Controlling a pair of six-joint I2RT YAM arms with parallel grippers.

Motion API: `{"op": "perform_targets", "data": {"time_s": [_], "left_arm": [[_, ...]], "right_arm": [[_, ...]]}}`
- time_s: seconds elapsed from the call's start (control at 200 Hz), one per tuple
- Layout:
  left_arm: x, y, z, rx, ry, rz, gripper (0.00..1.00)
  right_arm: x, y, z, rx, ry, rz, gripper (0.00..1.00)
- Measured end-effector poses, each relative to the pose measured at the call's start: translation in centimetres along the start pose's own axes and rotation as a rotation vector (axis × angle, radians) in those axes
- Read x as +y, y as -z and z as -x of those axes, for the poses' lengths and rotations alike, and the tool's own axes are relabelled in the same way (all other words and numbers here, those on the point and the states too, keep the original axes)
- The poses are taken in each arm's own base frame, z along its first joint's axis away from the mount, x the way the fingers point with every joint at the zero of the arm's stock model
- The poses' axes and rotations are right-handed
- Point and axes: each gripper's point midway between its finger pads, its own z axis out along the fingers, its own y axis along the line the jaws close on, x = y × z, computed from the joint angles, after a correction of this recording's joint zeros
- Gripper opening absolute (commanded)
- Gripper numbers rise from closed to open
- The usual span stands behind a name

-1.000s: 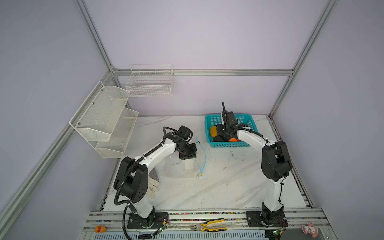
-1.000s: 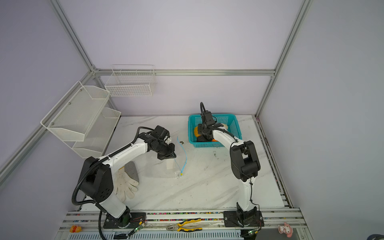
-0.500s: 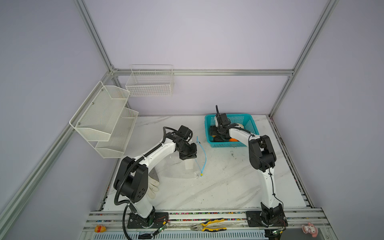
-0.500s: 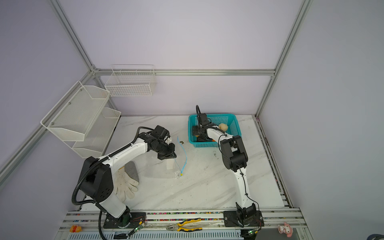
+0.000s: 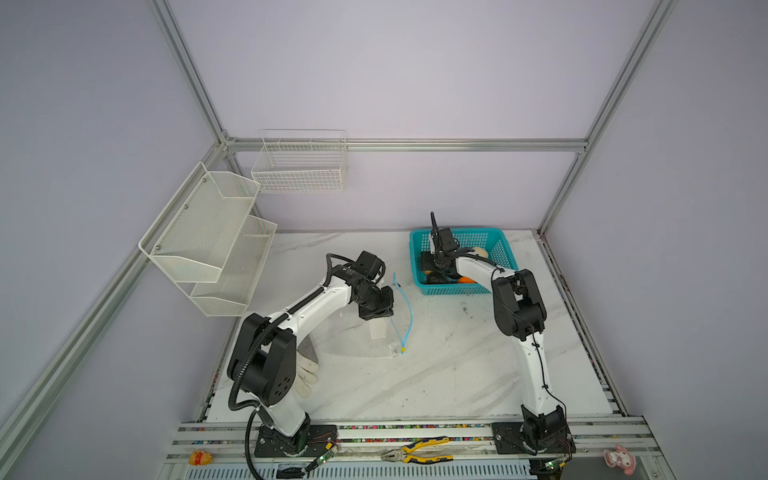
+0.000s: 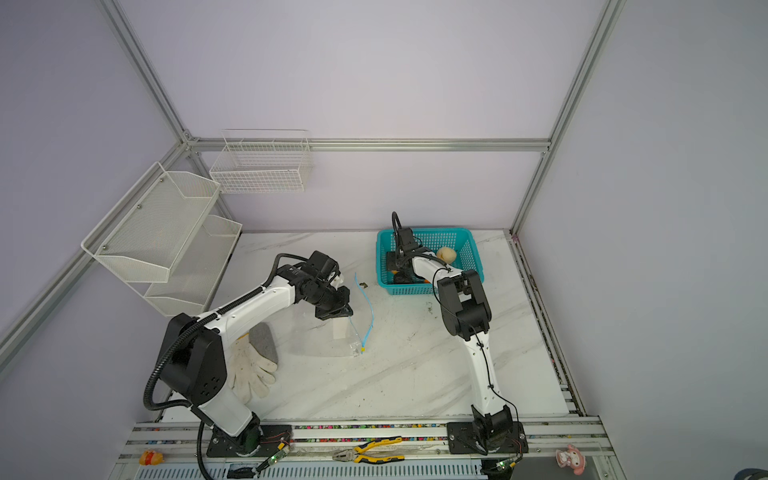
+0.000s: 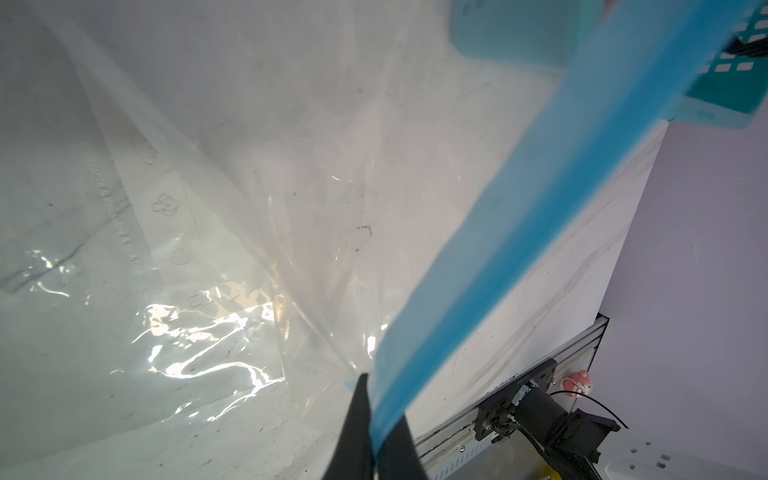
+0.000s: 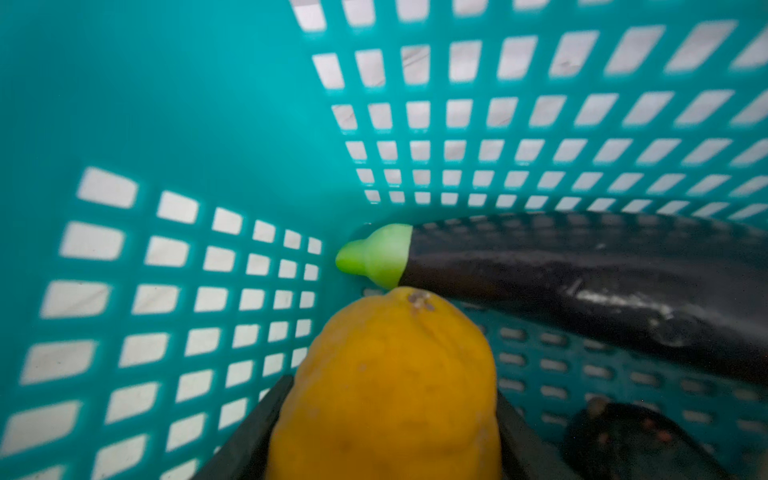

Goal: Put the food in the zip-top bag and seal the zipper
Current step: 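Reach the right gripper into the teal basket and grasp the yellow mango, then carry the yellow mango with the right gripper toward the open bag mouth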

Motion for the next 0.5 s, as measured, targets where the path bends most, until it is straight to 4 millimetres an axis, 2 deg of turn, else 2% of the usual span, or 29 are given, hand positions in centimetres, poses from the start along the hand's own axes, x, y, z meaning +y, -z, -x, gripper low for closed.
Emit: {"op": "perform_targets", "data": {"time_s": [0.31,0.41,0.5], "left_arm": [[0.0,0.0,0.0,0.0,0.0,0.0,0.0],[0.0,0.0,0.0,0.0,0.0,0.0,0.0],[0.0,0.0,0.0,0.0,0.001,0.0,0.0]], "right_arm": [[0.0,0.9,0.4,-0.017,-0.005,0.004,0.56],[0.2,2.4,1.4,-0.041,-0.002,0.01,0.55],[0.5,4.6,2.5,-0.077,0.007,0.021,0.54]]}}
